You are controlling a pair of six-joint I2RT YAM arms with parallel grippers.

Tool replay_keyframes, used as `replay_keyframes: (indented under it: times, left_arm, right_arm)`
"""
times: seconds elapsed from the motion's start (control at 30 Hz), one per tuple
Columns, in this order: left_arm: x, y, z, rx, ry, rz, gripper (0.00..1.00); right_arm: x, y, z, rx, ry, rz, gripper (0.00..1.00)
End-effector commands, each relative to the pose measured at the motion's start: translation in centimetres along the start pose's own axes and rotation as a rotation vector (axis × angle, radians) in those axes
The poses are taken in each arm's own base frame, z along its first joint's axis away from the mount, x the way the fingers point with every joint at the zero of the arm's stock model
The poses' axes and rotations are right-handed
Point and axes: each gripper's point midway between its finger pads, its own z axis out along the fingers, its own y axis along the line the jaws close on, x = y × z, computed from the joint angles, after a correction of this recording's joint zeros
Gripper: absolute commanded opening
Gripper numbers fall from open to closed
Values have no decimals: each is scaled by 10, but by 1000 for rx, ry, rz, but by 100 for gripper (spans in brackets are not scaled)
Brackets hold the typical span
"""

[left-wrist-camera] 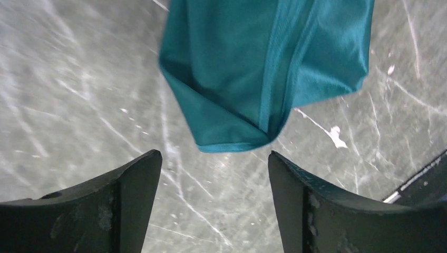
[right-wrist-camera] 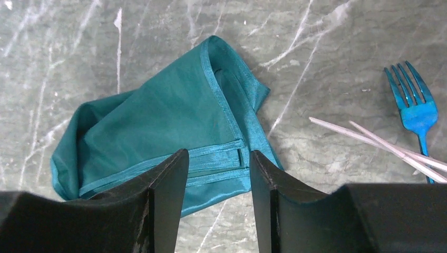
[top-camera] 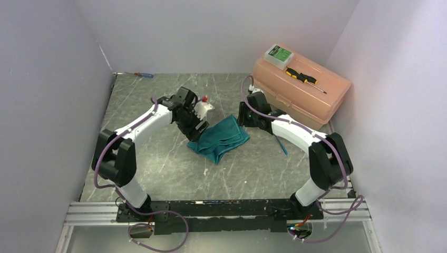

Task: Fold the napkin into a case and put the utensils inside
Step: Smooth out the 2/3-rectangle-folded napkin at the center of the board.

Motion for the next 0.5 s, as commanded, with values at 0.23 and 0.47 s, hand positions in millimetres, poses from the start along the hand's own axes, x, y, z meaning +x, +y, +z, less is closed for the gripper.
replay_keyframes:
  times: [0.23, 0.47]
  left_arm:
    - [26, -30, 23, 103, 25, -19, 72]
    - [34, -49, 42, 132, 66, 9, 74]
  right_arm:
    - [34, 10, -1, -83, 137, 81, 49]
    - [52, 0, 25, -56, 215, 105, 50]
